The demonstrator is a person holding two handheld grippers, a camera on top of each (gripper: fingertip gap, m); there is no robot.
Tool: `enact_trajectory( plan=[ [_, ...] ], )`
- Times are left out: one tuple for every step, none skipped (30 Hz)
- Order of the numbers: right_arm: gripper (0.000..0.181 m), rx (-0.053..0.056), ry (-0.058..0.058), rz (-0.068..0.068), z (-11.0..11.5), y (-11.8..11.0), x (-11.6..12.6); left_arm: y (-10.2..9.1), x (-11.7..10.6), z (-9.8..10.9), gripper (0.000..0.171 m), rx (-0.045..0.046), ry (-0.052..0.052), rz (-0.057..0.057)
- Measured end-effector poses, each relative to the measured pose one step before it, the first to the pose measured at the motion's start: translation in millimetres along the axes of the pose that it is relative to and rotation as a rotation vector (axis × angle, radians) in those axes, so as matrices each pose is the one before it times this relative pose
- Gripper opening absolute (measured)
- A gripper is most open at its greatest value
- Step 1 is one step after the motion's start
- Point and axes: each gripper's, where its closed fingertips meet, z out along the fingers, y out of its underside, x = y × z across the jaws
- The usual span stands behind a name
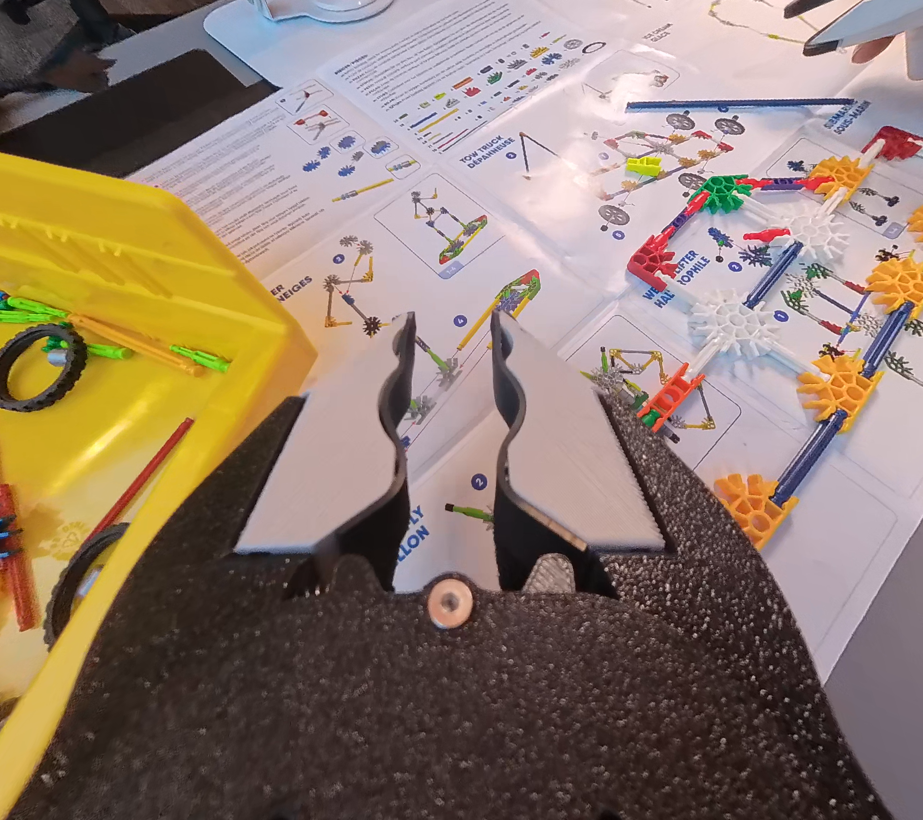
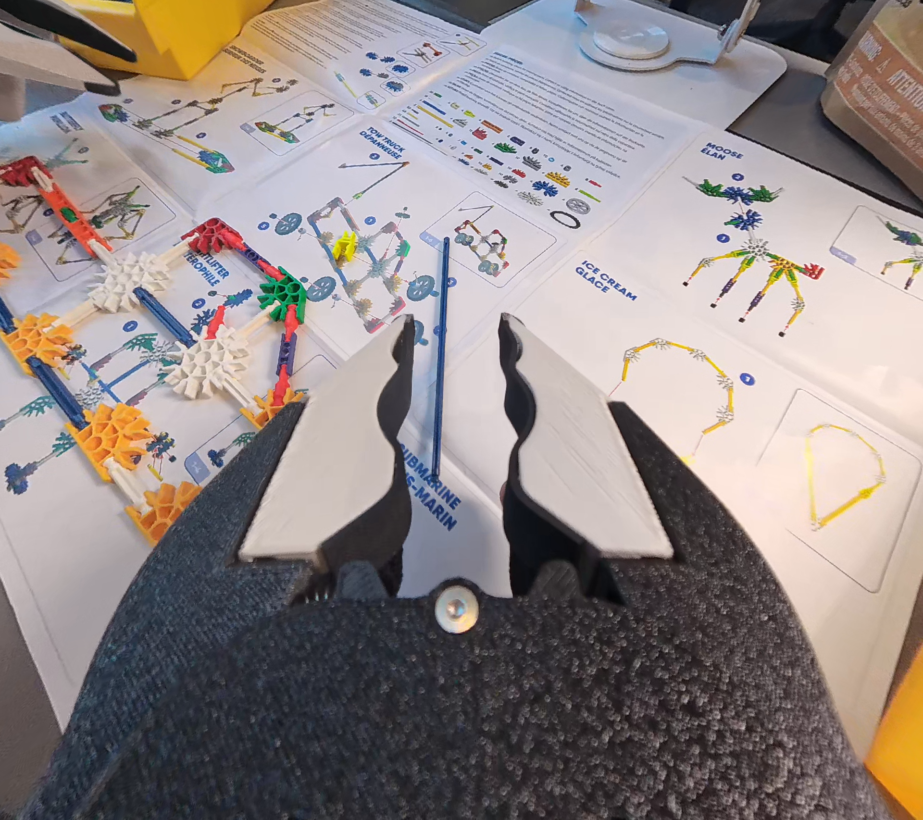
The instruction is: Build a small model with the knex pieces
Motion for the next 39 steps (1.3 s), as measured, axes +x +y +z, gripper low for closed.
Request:
enact_trajectory(
  plan=[
    [0.033,0.0053,0.0047,-0.0032,-0.07,-1.31,0.16,-3.65,-0.51,-1.87,0.027,0.01662,-0.0077,0.0052],
    [0.033,0.0042,0.0067,-0.0030,-0.07,-1.20,0.40,-4.31,-1.09,-2.15,0.027,0.01969,-0.0104,0.0063],
    [0.033,0.0029,0.0074,-0.0034,-0.22,-1.22,0.61,-4.97,-1.68,-2.81,0.026,0.02215,-0.0136,0.0074],
    [0.033,0.0021,0.0078,-0.0036,-0.12,-1.08,0.51,-5.74,-2.70,-3.58,0.026,0.02409,-0.0170,0.0089],
    [0.033,0.0022,0.0091,-0.0046,-0.38,-1.43,0.61,-7.31,-4.21,-5.01,0.026,0.02982,-0.0231,0.0096],
    [0.033,0.0028,0.0100,-0.0070,-0.71,-1.92,0.44,-10.04,-7.14,-7.36,0.026,0.03836,-0.0332,0.0124],
    [0.033,0.0032,0.0121,-0.0107,-0.97,-2.22,0.54,-12.36,-12.59,-10.35,0.025,0.04083,-0.0525,0.0186],
    [0.033,0.0032,0.0143,-0.0157,-1.19,-2.42,0.63,-13.90,-19.93,-13.59,0.025,0.03680,-0.0771,0.0239],
    [0.033,0.0019,0.0163,-0.0181,-1.50,-2.54,1.05,-13.62,-27.99,-16.57,0.024,0.02904,-0.0991,0.0211],
    [0.033,0.0027,0.0149,-0.0184,-1.93,-2.81,0.95,-10.67,-34.44,-17.84,0.022,0.01127,-0.1089,0.0124],
    [0.033,0.0055,0.0120,-0.0160,-2.22,-3.30,0.82,-4.29,-38.90,-16.88,0.018,-0.02176,-0.1079,0.0066],
    [0.032,0.0078,0.0086,-0.0105,-2.47,-3.56,0.75,5.14,-40.77,-13.82,0.017,-0.06904,-0.0987,0.0032],
    [0.032,0.0093,0.0053,-0.0045,-2.54,-3.45,0.75,13.72,-39.25,-9.08,0.021,-0.10517,-0.0824,-0.0015],
    [0.033,0.0096,0.0026,0.0013,-2.16,-2.99,0.66,17.43,-33.06,-3.06,0.024,-0.10912,-0.0531,-0.0017],
    [0.033,0.0113,0.0013,0.0055,-1.93,-2.57,0.54,18.34,-23.19,3.77,0.022,-0.09770,-0.0144,0.0087],
    [0.032,0.0101,-0.0023,0.0086,-1.25,-1.87,-0.12,20.83,-15.30,10.47,0.020,-0.10023,0.0133,0.0124],
    [0.032,0.0059,-0.0061,0.0099,-0.78,-0.98,-0.84,25.24,-9.28,15.93,0.020,-0.12094,0.0341,0.0057],
    [0.033,0.0048,-0.0064,0.0074,-0.69,-0.92,-1.40,25.46,-4.91,19.18,0.024,-0.12275,0.0439,-0.0023],
    [0.033,0.0049,-0.0043,0.0015,-1.00,-1.40,-1.85,19.63,-2.33,19.92,0.025,-0.08815,0.0399,-0.0070],
    [0.033,0.0039,-0.0018,-0.0061,-1.74,-1.87,-1.78,16.35,1.85,18.43,0.023,-0.07045,0.0477,-0.0091],
    [0.033,0.0040,0.0035,-0.0123,-2.46,-2.47,-1.16,15.48,3.35,15.91,0.024,-0.07143,0.0457,-0.0081],
    [0.033,0.0056,0.0061,-0.0142,-3.28,-2.91,-0.55,11.08,0.19,13.22,0.025,-0.04920,0.0165,-0.0044],
    [0.033,0.0072,0.0058,-0.0099,-3.67,-2.56,-0.29,7.23,-0.15,10.33,0.024,-0.02845,0.0092,-0.0074],
    [0.032,0.0077,0.0054,-0.0021,-3.65,-1.60,0.13,5.50,1.95,7.79,0.024,-0.02140,0.0179,-0.0129],
    [0.032,0.0056,0.0059,0.0051,-3.49,-0.30,0.62,4.04,2.35,5.43,0.024,-0.01354,0.0150,-0.0069],
    [0.032,0.0021,0.0056,0.0089,-2.94,1.29,0.94,1.77,2.48,2.57,0.023,-0.00131,0.0139,-0.0021],
    [0.031,-0.0006,0.0066,0.0108,-2.58,2.28,1.36,-1.08,1.97,-0.20,0.018,0.01333,0.0141,-0.0071],
    [0.031,-0.0019,0.0065,0.0115,-1.96,2.88,1.50,0.84,-0.07,0.04,0.018,-0.00096,0.0046,-0.0076],
    [0.031,-0.0011,0.0048,0.0115,-1.45,2.92,1.27,0.61,0.34,0.57,0.018,-0.00049,0.0091,-0.0055],
    [0.031,-0.0012,0.0017,0.0111,-0.97,2.53,0.93,-0.14,2.62,0.44,0.013,0.00366,0.0245,-0.0081],
    [0.031,-0.0013,-0.0011,0.0093,-0.49,1.88,0.31,0.08,1.26,0.36,0.009,0.00291,0.0176,-0.0074],
    [0.031,-0.0001,-0.0032,0.0059,-0.15,1.23,-0.18,0.08,-0.15,0.03,0.009,0.00146,0.0105,-0.0074],
    [0.031,0.0007,-0.0028,0.0026,0.09,0.45,-0.31,-0.07,-0.93,0.29,0.009,0.00156,0.0041,-0.0095],
    [0.031,-0.0001,-0.0032,0.0001,0.22,0.25,-0.47,-0.08,-2.36,0.38,0.002,0.00167,-0.0065,-0.0059],
    [0.031,-0.0009,-0.0045,-0.0011,0.38,0.36,-0.81,-0.08,-0.90,0.31,0.000,0.00054,-0.0010,-0.0005],
    [0.031,0.0002,-0.0031,-0.0012,0.35,0.23,-0.77,-0.13,0.00,-0.06,0.000,0.00013,0.0001,0.0017],
    [0.031,0.0007,-0.0029,-0.0015,0.13,0.24,-0.79,0.06,-0.11,0.01,0.000,-0.00071,-0.0042,0.0068],
    [0.031,0.0010,-0.0039,-0.0020,-0.04,0.25,-1.02,-0.12,-0.12,-0.11,0.000,-0.00029,-0.0086,0.0128],
    [0.031,0.0013,-0.0032,-0.0019,-0.16,0.05,-0.85,-0.04,-0.10,-0.32,0.000,-0.00002,-0.0112,0.0138]
  ],
)
